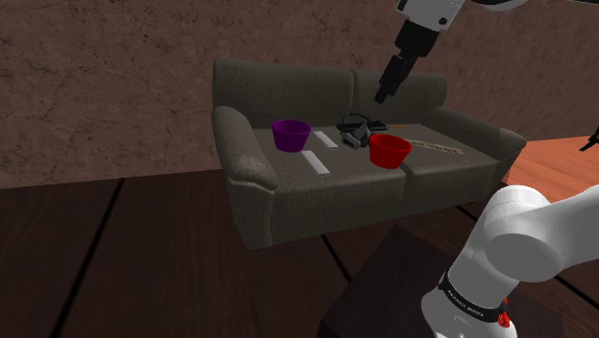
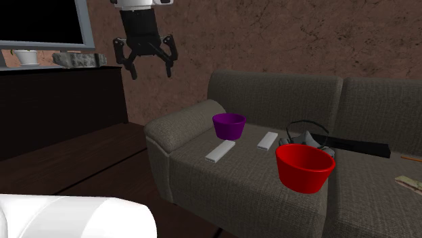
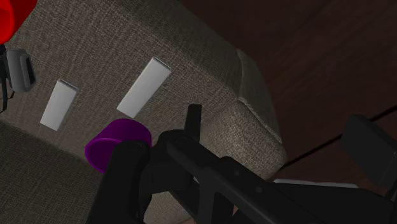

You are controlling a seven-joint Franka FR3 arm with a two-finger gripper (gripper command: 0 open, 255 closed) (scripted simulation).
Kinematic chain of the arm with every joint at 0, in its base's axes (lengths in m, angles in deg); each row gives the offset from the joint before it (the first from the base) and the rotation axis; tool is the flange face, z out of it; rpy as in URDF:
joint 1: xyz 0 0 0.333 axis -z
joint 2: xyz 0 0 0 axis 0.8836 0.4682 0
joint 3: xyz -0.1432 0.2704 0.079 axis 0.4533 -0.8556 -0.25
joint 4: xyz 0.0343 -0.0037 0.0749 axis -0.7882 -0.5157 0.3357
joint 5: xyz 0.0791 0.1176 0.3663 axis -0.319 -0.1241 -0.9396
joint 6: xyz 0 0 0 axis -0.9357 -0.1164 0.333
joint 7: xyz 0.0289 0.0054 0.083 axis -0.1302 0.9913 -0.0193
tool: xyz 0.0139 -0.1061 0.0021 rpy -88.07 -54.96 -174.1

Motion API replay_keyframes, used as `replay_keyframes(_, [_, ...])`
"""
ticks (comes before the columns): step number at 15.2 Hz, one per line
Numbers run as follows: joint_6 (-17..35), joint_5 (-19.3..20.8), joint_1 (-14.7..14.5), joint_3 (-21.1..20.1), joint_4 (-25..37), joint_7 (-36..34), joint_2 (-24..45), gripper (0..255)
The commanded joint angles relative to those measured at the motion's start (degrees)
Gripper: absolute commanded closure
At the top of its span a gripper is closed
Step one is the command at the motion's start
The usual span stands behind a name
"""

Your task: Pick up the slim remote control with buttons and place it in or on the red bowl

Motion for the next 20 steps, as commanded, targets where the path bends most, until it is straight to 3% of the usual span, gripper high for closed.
replay_keyframes(1, [0.00,0.00,0.00,0.00,0.00,0.00,0.00,0])
replay_keyframes(10, [12.01,0.62,2.19,2.39,0.59,-2.21,15.73,0])
replay_keyframes(20, [21.89,-0.33,4.08,5.35,7.22,-3.87,35.78,0])
